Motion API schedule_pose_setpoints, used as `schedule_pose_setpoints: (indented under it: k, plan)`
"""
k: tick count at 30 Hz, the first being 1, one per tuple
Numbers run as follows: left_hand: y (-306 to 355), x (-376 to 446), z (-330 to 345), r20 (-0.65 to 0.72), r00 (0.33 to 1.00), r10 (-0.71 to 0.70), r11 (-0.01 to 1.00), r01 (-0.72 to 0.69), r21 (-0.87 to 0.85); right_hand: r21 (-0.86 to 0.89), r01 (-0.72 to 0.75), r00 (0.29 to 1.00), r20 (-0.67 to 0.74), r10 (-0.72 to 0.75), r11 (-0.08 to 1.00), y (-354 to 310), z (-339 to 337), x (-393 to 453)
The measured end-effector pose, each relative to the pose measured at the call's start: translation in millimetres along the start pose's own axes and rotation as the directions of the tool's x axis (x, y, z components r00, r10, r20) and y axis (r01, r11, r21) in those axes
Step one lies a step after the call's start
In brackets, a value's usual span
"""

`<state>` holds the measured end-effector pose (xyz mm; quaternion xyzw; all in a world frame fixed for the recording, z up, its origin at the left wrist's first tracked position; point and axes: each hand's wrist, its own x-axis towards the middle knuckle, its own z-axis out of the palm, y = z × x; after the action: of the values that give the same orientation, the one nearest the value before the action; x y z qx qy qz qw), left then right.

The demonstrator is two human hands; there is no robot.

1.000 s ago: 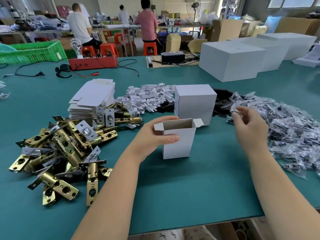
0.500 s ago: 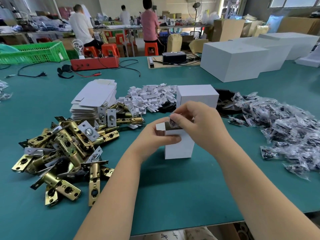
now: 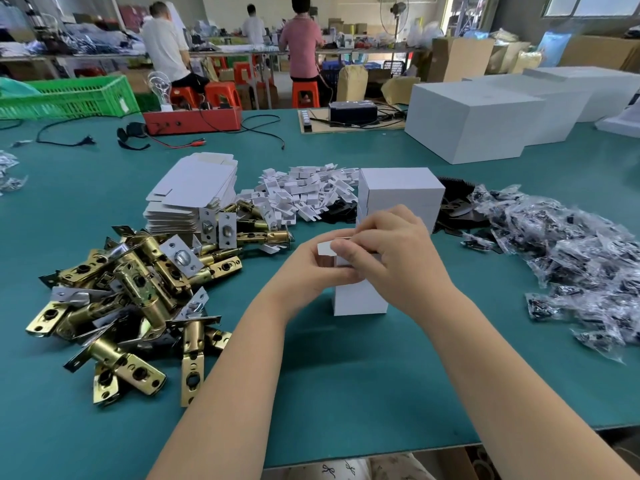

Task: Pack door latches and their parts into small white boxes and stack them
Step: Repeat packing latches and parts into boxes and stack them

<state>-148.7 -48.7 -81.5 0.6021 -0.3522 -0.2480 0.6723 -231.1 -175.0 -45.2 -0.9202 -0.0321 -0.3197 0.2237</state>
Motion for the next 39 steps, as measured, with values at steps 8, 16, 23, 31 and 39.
schedule_pose_setpoints:
  k: [8,16,23,31,39]
  plan:
    - [1.1,-2.4,-13.0,-0.026,0.999,-0.048,0.997,0.046,-0.065,-0.171,-0.003,0.995,0.102,0.021,0.985,-1.6,0.3,-10.6]
    - [-0.6,3.3,-16.9,0.026,0.999,-0.029,0.911,0.037,-0.411,-0.018,-0.101,0.968,-0.231,0.094,0.995,11.3,12.2,-16.2]
    - [-2.0,4.7,-16.2,0.095,0.995,0.002,0.875,0.044,-0.482,0.702,-0.370,0.807,-0.081,0.585,0.609,39.7,26.9,-34.1]
    - [-6.6,11.2,4.7,-0.205,0.978,-0.043,0.945,-0.027,-0.326,0.719,-0.246,0.881,-0.113,0.459,0.650,44.1,29.3,-41.6]
    - [-4.0,10.8,13.9,-0.358,0.926,0.124,0.952,-0.213,-0.220,0.669,-0.219,0.873,-0.191,0.448,0.711,38.8,32.4,-45.3]
